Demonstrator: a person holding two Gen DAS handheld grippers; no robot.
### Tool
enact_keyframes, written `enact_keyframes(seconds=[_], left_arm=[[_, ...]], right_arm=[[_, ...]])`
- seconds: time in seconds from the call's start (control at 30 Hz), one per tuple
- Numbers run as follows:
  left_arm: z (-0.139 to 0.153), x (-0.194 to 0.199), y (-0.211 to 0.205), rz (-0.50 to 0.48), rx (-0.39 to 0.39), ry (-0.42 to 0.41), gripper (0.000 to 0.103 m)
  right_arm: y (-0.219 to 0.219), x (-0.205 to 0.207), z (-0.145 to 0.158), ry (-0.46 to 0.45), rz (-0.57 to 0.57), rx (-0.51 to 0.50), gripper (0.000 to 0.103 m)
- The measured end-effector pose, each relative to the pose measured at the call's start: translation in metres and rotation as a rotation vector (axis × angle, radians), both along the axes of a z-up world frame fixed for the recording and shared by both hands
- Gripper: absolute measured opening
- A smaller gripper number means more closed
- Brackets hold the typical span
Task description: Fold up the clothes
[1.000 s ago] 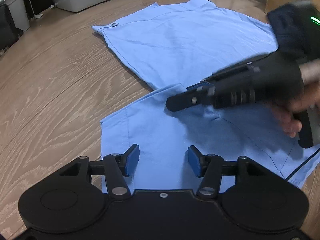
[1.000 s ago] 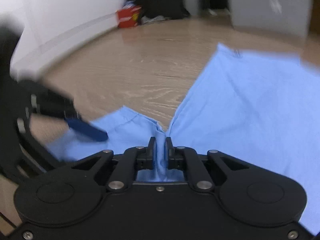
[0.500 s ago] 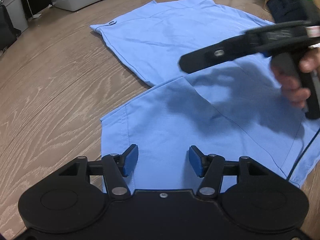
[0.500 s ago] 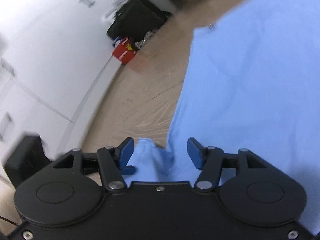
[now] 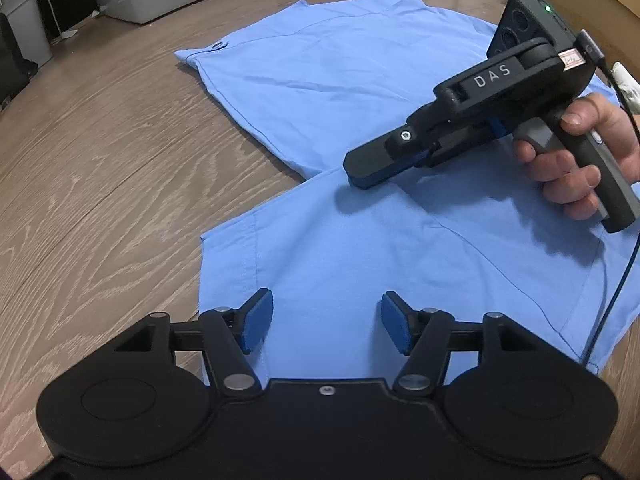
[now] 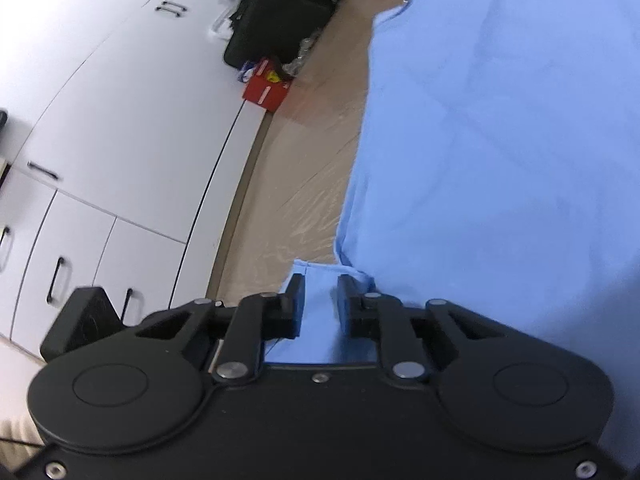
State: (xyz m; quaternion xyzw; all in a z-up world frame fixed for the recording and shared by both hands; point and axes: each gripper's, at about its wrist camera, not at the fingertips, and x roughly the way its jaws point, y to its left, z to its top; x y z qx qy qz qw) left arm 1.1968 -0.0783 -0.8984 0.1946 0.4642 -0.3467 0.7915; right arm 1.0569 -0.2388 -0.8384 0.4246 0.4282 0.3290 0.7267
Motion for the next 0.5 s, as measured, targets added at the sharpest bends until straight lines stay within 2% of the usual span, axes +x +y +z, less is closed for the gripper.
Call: enact_keyframes(seconds=[0.07, 0.13, 0.2, 0.27, 0.37, 0.4, 0.43, 0.5], left_arm=[[0.010, 0.002, 0.002, 0.008, -0.027, -0.008, 0.059], [0.026, 0.004, 0.006, 0.019, -0.075, -0.039, 0.059], [0.043, 0.013, 0.008, 0.066, -0.124, -0.082, 0.059], [0.051, 0.021, 0.003, 0.089, -0.149, -0.116, 0.059], [0.058, 0.037, -0.024, 0.082, -0.149, -0.189, 0.059], [0.058, 0.041, -0.034, 0.065, -0.148, -0.203, 0.059], [0.058, 0.044, -0.043, 0.046, -0.143, -0.214, 0.059], [0.056, 0.055, -0.078, -0.035, -0.126, -0.243, 0.060]], right_arm=[[0.003, 0.004, 0.018, -0.038, 0.038, -0.029, 0.025], [0.002, 0.006, 0.044, -0.150, 0.061, -0.100, 0.031], [-0.003, -0.008, 0.082, -0.323, 0.078, -0.275, 0.037], [-0.002, -0.006, 0.116, -0.528, 0.057, -0.642, 0.045], [-0.008, 0.008, 0.125, -0.692, -0.043, -1.150, 0.058], [-0.029, 0.022, 0.126, -0.684, -0.055, -1.217, 0.058], [-0.038, 0.028, 0.128, -0.671, -0.054, -1.224, 0.058], [-0.083, 0.051, 0.137, -0.583, -0.062, -1.217, 0.059]])
